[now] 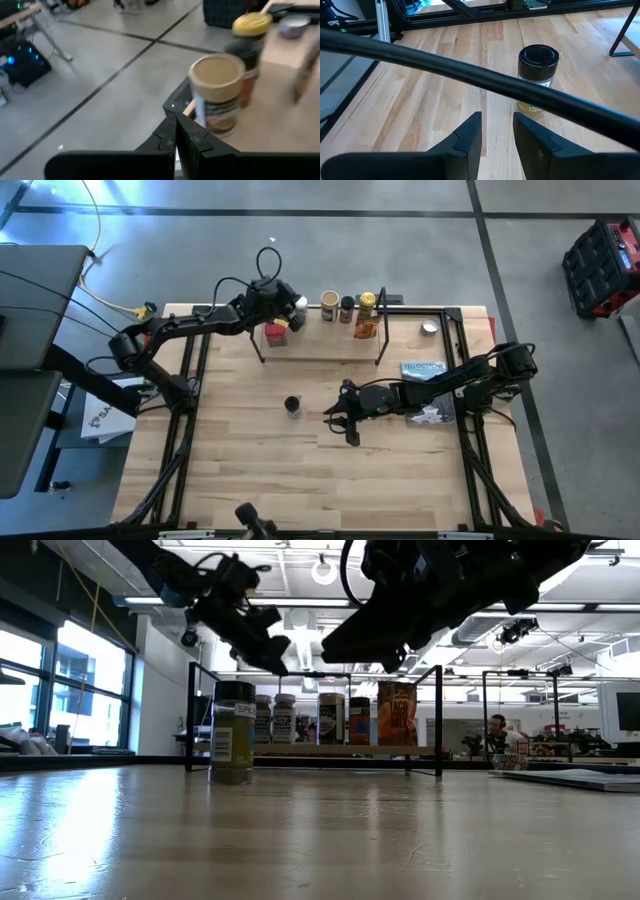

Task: Shelf spices
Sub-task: Put the white seasoning bottle on the shelf, then put the black seasoning bottle on the shelf

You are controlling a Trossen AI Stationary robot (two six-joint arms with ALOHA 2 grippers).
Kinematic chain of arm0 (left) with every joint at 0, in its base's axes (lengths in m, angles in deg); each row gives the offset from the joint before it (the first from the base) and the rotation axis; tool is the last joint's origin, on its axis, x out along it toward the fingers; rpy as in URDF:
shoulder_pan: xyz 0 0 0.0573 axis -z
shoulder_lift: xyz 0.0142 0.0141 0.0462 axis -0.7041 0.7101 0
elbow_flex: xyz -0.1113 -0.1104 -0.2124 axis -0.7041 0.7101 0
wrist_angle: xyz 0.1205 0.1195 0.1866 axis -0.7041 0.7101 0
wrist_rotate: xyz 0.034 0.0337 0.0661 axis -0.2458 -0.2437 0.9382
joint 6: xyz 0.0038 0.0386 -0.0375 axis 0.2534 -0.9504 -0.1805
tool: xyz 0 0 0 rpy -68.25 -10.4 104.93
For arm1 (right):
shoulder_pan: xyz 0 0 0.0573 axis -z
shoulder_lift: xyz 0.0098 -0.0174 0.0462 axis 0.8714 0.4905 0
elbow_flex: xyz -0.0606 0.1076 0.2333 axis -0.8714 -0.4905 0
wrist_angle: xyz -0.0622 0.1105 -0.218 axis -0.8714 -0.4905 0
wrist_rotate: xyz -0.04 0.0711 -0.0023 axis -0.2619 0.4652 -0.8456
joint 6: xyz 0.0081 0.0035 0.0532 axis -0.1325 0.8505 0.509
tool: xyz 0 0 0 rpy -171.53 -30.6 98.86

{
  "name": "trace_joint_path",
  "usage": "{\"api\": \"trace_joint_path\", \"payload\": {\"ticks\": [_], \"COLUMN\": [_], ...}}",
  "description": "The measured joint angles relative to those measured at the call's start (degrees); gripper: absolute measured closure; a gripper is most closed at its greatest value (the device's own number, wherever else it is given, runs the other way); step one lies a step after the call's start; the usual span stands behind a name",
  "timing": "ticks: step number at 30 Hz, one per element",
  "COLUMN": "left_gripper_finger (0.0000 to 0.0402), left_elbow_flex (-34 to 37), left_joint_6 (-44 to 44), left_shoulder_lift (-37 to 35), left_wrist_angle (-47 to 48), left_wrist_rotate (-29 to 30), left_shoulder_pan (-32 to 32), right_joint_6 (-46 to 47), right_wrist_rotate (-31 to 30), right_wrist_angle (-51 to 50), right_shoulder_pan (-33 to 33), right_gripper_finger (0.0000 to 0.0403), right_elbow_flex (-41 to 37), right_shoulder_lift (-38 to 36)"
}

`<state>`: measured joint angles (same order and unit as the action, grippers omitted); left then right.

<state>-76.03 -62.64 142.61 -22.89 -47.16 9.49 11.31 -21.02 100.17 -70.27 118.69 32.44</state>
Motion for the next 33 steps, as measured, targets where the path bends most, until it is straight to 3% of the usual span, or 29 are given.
{"api": "trace_joint_path", "payload": {"ticks": [5, 9, 11, 14, 18, 24, 28, 33], "left_gripper_finger": [0.04, 0.04, 0.04, 0.0401, 0.0401, 0.0401, 0.0401, 0.0385], "left_elbow_flex": [0.0, 0.0, 0.0, 0.8, 3.1, 4.2, 4.2, 4.2], "left_joint_6": [0.6, 5.6, 6.9, 11.6, 24.2, 47.4, 57.0, 68.3], "left_shoulder_lift": [-6.0, -11.1, -12.9, -14.4, -14.3, -12.2, -8.8, -2.6], "left_wrist_angle": [4.1, 14.3, 20.6, 28.5, 32.2, 32.5, 32.9, 34.7], "left_wrist_rotate": [0.4, 0.5, 3.5, 14.3, 27.4, 32.4, 37.2, 40.9], "left_shoulder_pan": [4.8, 12.1, 17.8, 29.2, 45.8, 62.8, 68.7, 69.5], "right_joint_6": [0.0, 1.3, 1.3, 1.5, 1.3, 1.1, 1.0, 1.0], "right_wrist_rotate": [0.0, 1.4, 3.3, 3.8, 2.5, 2.1, 2.1, 2.1], "right_wrist_angle": [-0.7, -0.8, -0.8, -0.8, -0.8, -0.7, -0.7, -0.7], "right_shoulder_pan": [0.0, -0.1, -0.2, -0.4, -1.0, -1.0, -1.0, -1.0], "right_gripper_finger": [0.0298, 0.0298, 0.0298, 0.0298, 0.0298, 0.0298, 0.0298, 0.0298], "right_elbow_flex": [0.0, 0.0, 0.0, 0.0, 0.0, 0.0, 0.0, 0.0], "right_shoulder_lift": [0.0, 0.0, 0.0, 0.0, 0.0, 0.0, 0.0, 0.0]}}
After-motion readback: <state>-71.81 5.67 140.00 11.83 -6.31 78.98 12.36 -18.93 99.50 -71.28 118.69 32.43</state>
